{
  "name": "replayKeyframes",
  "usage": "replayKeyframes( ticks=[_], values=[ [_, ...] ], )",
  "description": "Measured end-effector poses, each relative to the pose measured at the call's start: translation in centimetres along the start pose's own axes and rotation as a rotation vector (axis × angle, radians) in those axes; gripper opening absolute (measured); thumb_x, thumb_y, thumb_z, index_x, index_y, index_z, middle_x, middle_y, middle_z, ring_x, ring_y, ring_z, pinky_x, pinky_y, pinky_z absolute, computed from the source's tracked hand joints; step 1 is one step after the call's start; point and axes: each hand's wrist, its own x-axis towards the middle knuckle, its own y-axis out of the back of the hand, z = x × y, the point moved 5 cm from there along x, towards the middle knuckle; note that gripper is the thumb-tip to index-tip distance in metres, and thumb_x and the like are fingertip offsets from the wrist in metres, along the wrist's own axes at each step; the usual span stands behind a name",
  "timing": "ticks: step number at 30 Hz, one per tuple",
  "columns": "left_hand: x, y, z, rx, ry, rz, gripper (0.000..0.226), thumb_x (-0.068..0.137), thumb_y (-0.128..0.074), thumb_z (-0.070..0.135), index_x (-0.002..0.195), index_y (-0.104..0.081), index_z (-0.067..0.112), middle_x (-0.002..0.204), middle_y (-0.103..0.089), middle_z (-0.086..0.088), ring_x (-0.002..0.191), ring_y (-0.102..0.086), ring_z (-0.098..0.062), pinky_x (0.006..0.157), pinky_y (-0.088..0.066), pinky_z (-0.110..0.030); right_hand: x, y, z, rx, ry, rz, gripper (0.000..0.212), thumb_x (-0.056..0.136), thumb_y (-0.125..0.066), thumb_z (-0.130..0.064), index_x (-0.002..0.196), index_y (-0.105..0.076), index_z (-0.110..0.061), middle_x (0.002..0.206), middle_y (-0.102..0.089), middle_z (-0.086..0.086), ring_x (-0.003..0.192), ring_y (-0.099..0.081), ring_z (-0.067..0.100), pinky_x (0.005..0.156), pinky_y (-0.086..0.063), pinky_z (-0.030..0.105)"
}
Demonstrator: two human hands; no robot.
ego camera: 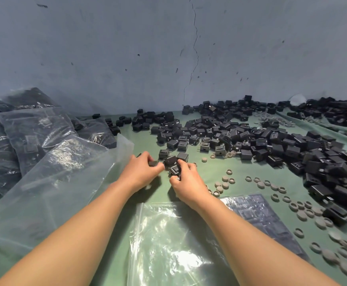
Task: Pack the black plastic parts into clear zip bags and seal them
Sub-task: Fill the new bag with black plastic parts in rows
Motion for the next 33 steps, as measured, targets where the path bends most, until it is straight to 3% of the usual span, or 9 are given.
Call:
replayKeyframes(
  ticks=[6,11,16,20,23,27,29,31,33],
  values=[
    [-4.6,2.1,0.6,-1.275,0.352,-0.087,0.03,0.085,-0.064,0.048,0.088,-0.054,0.019,0.076,-0.054,-0.006,0.054,-0.05,-0.011,0.04,-0.042,-0.021,-1.4,2.4,-1.3,0.295,-0.042,0.259,0.034,0.101,-0.045,-0.028,0.132,-0.055,-0.018,0.132,-0.057,0.007,0.116,-0.056,0.021,0.103,-0.044,0.037],
    [-9.4,2.9,1.5,-1.974,0.596,-0.052,0.029,0.084,-0.063,0.04,0.076,-0.051,0.015,0.076,-0.051,-0.007,0.055,-0.05,-0.013,0.038,-0.044,-0.017,-4.8,2.8,-7.1,0.608,0.061,0.358,0.024,0.1,-0.052,-0.042,0.086,-0.06,-0.025,0.08,-0.068,-0.005,0.078,-0.069,0.014,0.071,-0.054,0.032],
    [-13.5,3.2,2.1,-2.011,0.633,0.16,0.033,0.091,-0.045,0.043,0.068,-0.045,0.019,0.063,-0.052,-0.002,0.049,-0.055,-0.019,0.044,-0.047,-0.016,-8.9,0.3,-11.5,0.701,0.153,0.29,0.02,0.101,-0.052,-0.042,0.094,-0.058,-0.024,0.099,-0.061,-0.003,0.099,-0.06,0.016,0.091,-0.048,0.035],
    [-16.2,4.5,1.6,-1.975,0.575,0.194,0.033,0.091,-0.039,0.043,0.067,-0.042,0.021,0.065,-0.05,-0.001,0.054,-0.051,-0.019,0.045,-0.041,-0.018,-12.3,-0.6,-12.4,0.679,0.209,0.266,0.008,0.104,-0.045,-0.03,0.099,-0.051,-0.033,0.104,-0.051,-0.011,0.097,-0.049,-0.009,0.083,-0.037,0.014],
    [-18.0,4.8,1.7,-1.978,0.514,0.141,0.033,0.09,-0.041,0.045,0.069,-0.048,0.021,0.065,-0.057,-0.002,0.056,-0.057,-0.019,0.058,-0.043,-0.028,-13.7,-0.6,-13.2,0.598,0.31,0.229,0.009,0.107,-0.042,-0.029,0.111,-0.049,-0.028,0.106,-0.053,-0.007,0.096,-0.051,-0.01,0.082,-0.038,0.01],
    [-19.4,5.2,2.1,-2.039,0.395,0.086,0.053,0.093,-0.04,0.042,0.052,-0.065,0.019,0.067,-0.067,-0.005,0.057,-0.068,-0.018,0.067,-0.046,-0.03,-15.1,-0.8,-14.3,0.488,0.348,0.152,0.023,0.108,-0.038,-0.031,0.125,-0.052,-0.024,0.103,-0.061,-0.011,0.112,-0.053,0.012,0.103,-0.039,0.036],
    [-19.9,5.4,2.5,-2.113,0.321,0.035,0.049,0.094,-0.038,0.041,0.065,-0.071,0.018,0.078,-0.072,-0.006,0.068,-0.072,-0.018,0.075,-0.047,-0.03,-15.5,-0.9,-14.8,0.398,0.378,0.105,0.035,0.11,-0.032,-0.033,0.139,-0.047,-0.023,0.115,-0.062,-0.016,0.124,-0.046,0.006,0.119,-0.022,0.038],
    [-20.2,5.4,2.5,-2.178,0.319,-0.016,0.043,0.095,-0.037,0.04,0.099,-0.072,0.016,0.105,-0.075,-0.009,0.097,-0.071,-0.019,0.088,-0.047,-0.031,-15.9,-1.0,-15.4,0.279,0.417,0.045,0.049,0.109,-0.025,-0.041,0.154,-0.032,-0.023,0.151,-0.049,-0.006,0.149,-0.023,0.008,0.125,0.001,0.036],
    [-20.3,5.5,2.0,-2.192,0.382,-0.012,0.044,0.095,-0.036,0.041,0.109,-0.07,0.018,0.112,-0.073,-0.01,0.107,-0.066,-0.021,0.095,-0.045,-0.032,-16.6,-0.6,-15.8,0.27,0.458,0.055,0.058,0.106,-0.023,-0.049,0.159,-0.024,-0.024,0.16,-0.035,-0.006,0.154,-0.009,0.009,0.125,0.002,0.035]
  ],
)
